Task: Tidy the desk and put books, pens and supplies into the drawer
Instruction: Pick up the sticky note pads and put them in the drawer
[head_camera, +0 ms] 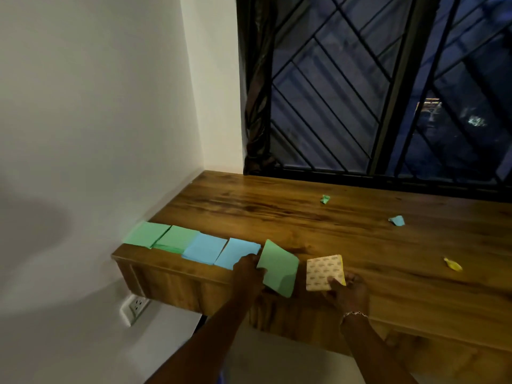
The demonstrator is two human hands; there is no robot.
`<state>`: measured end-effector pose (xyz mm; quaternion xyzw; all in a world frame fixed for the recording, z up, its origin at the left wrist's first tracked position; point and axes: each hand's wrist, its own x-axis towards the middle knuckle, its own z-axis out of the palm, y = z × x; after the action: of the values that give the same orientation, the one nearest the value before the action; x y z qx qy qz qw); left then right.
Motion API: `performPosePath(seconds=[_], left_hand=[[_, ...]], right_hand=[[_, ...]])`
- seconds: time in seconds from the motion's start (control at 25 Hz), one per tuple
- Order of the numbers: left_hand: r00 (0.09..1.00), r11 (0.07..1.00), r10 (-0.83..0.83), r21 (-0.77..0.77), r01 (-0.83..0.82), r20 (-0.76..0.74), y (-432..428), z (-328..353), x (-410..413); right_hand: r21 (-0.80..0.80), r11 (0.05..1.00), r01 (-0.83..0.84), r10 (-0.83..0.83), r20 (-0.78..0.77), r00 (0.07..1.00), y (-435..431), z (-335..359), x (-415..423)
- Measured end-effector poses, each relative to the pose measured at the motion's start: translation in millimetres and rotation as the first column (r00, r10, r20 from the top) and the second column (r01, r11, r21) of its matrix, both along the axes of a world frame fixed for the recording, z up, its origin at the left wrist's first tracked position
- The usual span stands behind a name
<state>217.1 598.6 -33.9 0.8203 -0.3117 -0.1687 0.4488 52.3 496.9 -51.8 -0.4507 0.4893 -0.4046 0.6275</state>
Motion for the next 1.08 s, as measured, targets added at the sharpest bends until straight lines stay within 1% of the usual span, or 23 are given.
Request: performPosePath(seconds=[0.04, 0.08, 0.12, 0.16, 0.2, 0.24, 0.28, 0.32, 0.36, 0.4, 0.48, 0.52, 0.6, 0.68, 0.72, 0.84, 0.88, 0.92, 0.96, 1.04, 1.08], left_hand=[[0.999, 0.998, -0.001, 0.069, -0.002, 0.053, -9.6, 1.5, 6.0], [0.986, 0.99, -0.032, 0.142, 0.008, 0.165, -15.9, 2.6, 8.4], [0.939, 0.98, -0.076, 0.198, 0.009, 0.336, -21.0, 2.0, 9.4], [0.85, 0.981, -0.137, 0.191, 0.044, 0.509, -22.7, -3.0, 8.7], [0.778, 0.972, -0.219, 0.199, 0.123, 0.589, -22.3, -12.0, 7.9], [0.699, 0.949, -0.312, 0.241, 0.202, 0.644, -19.9, -25.0, 7.5], [0.624, 0.922, -0.388, 0.295, 0.253, 0.678, -16.5, -41.1, 7.0], [0.581, 0.898, -0.44, 0.339, 0.281, 0.685, -12.7, -54.5, 6.8], [0.577, 0.864, -0.501, 0.406, 0.296, 0.645, -9.8, -60.9, 7.1], [0.579, 0.845, -0.53, 0.441, 0.302, 0.619, -9.0, -65.7, 7.8], [0.575, 0.856, -0.509, 0.448, 0.259, 0.641, -9.9, -71.5, 10.1], [0.572, 0.864, -0.495, 0.439, 0.246, 0.654, -10.3, -70.9, 10.8], [0.551, 0.878, -0.473, 0.418, 0.232, 0.687, -11.4, -70.7, 11.8], [0.523, 0.875, -0.478, 0.432, 0.217, 0.706, -11.6, -72.0, 12.9], [0.498, 0.886, -0.461, 0.412, 0.212, 0.735, -12.1, -74.2, 13.3], [0.417, 0.912, -0.409, 0.371, 0.173, 0.812, -16.3, -79.3, 15.6], [0.401, 0.919, -0.395, 0.355, 0.174, 0.826, -16.3, -79.8, 15.7], [0.401, 0.925, -0.38, 0.335, 0.179, 0.834, -14.7, -80.0, 15.4], [0.423, 0.926, -0.376, 0.328, 0.185, 0.824, -12.0, -78.3, 14.0], [0.473, 0.948, -0.316, 0.26, 0.181, 0.822, -3.3, -74.6, 11.1], [0.509, 0.965, -0.258, 0.196, 0.172, 0.821, 3.0, -73.3, 9.8]], right_hand=[[0.041, 0.997, -0.068, 0.069, -0.019, 0.997, -11.0, -0.5, 7.1], [0.036, 0.99, -0.134, 0.137, -0.111, 0.984, -17.9, -1.7, 11.3], [-0.018, 0.984, -0.177, 0.165, -0.274, 0.948, -23.7, -4.4, 15.2], [-0.165, 0.958, -0.234, 0.124, -0.5, 0.857, -25.5, -4.7, 16.7], [-0.389, 0.86, -0.329, -0.02, -0.671, 0.741, -28.4, -9.6, 16.0], [-0.578, 0.681, -0.449, -0.176, -0.725, 0.666, -28.6, -15.5, 14.2], [-0.626, 0.539, -0.563, -0.207, -0.747, 0.632, -25.0, -24.2, 13.5], [-0.614, 0.433, -0.66, -0.218, -0.781, 0.585, -21.7, -36.6, 14.5], [-0.584, 0.354, -0.731, -0.215, -0.811, 0.544, -20.0, -49.8, 17.2], [-0.538, 0.343, -0.771, -0.175, -0.842, 0.51, -16.4, -58.1, 19.3], [-0.522, 0.332, -0.786, -0.152, -0.852, 0.501, -11.9, -63.9, 25.8], [-0.513, 0.341, -0.787, -0.162, -0.857, 0.489, -10.1, -63.8, 29.1], [-0.449, 0.381, -0.808, -0.142, -0.892, 0.428, -4.1, -58.2, 35.4], [-0.454, 0.409, -0.792, -0.145, -0.889, 0.435, -1.0, -52.2, 40.0], [-0.477, 0.413, -0.776, -0.171, -0.877, 0.448, -1.1, -52.8, 40.8], [-0.535, 0.378, -0.756, -0.258, -0.845, 0.469, -1.1, -58.9, 40.1], [-0.525, 0.366, -0.768, -0.273, -0.85, 0.451, -0.1, -59.2, 39.6], [-0.512, 0.358, -0.781, -0.275, -0.857, 0.436, 1.1, -57.7, 39.7], [-0.504, 0.358, -0.786, -0.266, -0.862, 0.432, 2.6, -55.6, 39.6], [-0.568, 0.331, -0.753, -0.282, -0.822, 0.495, 7.3, -56.7, 39.5], [-0.63, 0.303, -0.715, -0.3, -0.775, 0.556, 12.0, -58.8, 40.0]])
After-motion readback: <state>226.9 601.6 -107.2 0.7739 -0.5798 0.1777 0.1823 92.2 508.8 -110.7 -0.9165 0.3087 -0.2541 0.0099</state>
